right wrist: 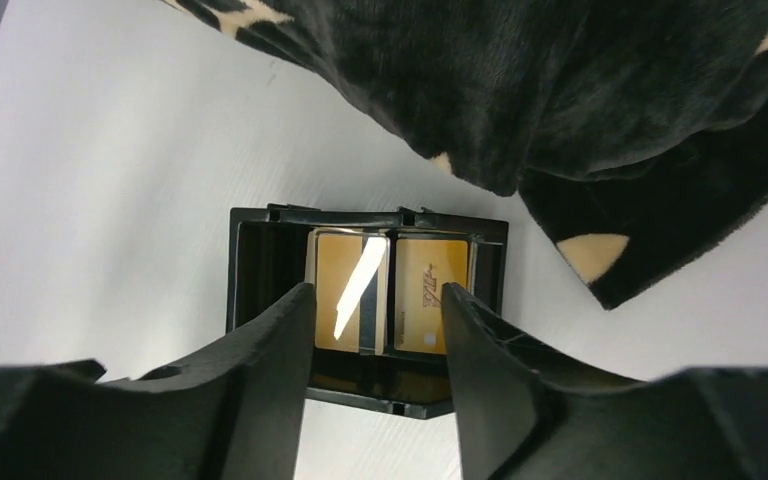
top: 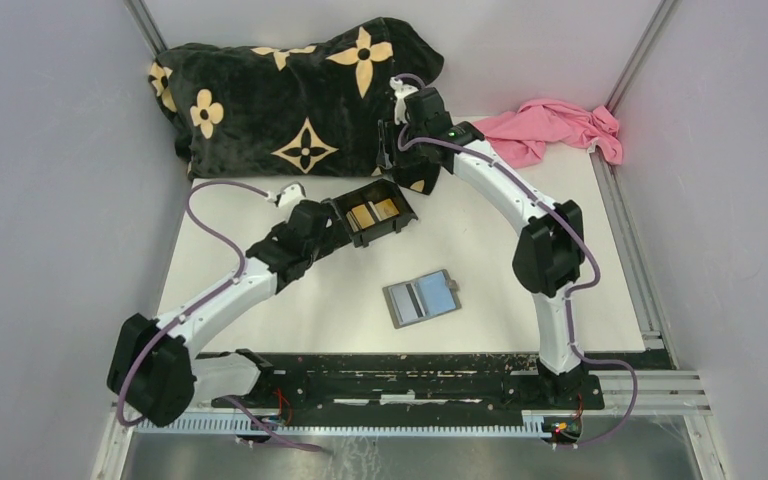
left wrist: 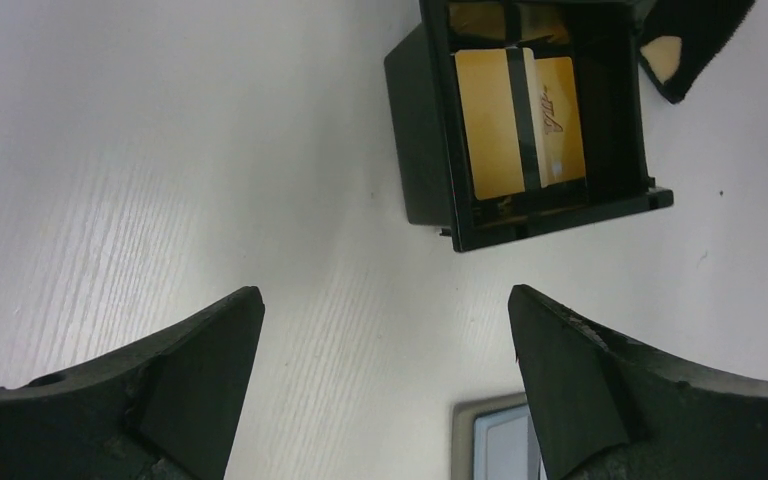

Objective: Put the credit cards into the card holder
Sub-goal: Pick up the credit card from the storage box.

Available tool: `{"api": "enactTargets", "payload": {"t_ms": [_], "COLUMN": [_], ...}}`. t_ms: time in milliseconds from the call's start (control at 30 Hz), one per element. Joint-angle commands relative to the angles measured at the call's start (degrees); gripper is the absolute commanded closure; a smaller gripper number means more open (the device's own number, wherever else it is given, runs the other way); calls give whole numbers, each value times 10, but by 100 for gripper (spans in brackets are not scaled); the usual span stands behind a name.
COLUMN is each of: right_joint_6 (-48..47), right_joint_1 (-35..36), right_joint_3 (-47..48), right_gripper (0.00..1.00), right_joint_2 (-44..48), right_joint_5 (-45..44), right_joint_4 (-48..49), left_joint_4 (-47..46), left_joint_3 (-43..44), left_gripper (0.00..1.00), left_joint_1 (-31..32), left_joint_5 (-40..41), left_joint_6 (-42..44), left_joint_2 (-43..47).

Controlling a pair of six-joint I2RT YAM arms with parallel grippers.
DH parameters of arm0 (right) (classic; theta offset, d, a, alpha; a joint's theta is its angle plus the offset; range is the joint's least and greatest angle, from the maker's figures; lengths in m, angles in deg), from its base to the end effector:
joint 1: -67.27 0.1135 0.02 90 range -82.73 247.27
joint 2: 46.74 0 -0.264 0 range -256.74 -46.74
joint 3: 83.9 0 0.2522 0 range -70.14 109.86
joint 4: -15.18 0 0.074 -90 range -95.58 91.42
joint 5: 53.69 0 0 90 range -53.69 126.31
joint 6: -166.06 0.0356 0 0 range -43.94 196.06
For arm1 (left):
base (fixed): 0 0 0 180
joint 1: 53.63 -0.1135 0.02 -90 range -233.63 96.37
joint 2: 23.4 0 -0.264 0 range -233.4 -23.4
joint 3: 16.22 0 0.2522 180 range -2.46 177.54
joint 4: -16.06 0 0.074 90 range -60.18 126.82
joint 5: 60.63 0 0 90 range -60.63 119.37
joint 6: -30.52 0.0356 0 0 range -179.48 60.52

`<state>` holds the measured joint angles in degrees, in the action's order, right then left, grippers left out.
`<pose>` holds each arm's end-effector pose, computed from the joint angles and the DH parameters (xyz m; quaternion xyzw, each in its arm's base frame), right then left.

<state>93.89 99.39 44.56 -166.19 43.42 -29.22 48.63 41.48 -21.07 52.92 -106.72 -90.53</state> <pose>0.4110 0.2632 0.3196 -0.1385 0.8764 0.2433 0.3918 0.2145 -0.1201 0.2441 -0.1966 0.8764 -0.1124 0.4251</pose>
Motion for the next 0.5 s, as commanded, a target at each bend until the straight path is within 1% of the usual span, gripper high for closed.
{"api": "enactTargets", "payload": {"t_ms": [0, 100, 267, 400, 467], "right_joint_6": [-36, -35, -28, -25, -23], "right_joint_1": [2, -4, -7, -8, -7], "right_joint_3": [72, 81, 98, 99, 97], "right_gripper": [47, 47, 46, 45, 45], "right_joint_2": [-46, -67, -99, -117, -125], "right_joint_5": [37, 49, 86, 103, 113], "right_joint_4": [-79, -92, -114, -118, -118], "left_joint_4": [-37, -47, -61, -66, -68], "left_joint_3": [51, 72, 92, 100, 105], "left_gripper": [0, 2, 9, 21, 25], "left_joint_1": [-28, -34, -47, -58, -62], "left_joint_5": [-36, -41, -49, -61, -68], "left_joint_6": [-16, -9, 2, 4, 6], "left_joint_2": [-56, -90, -133, -161, -176]}}
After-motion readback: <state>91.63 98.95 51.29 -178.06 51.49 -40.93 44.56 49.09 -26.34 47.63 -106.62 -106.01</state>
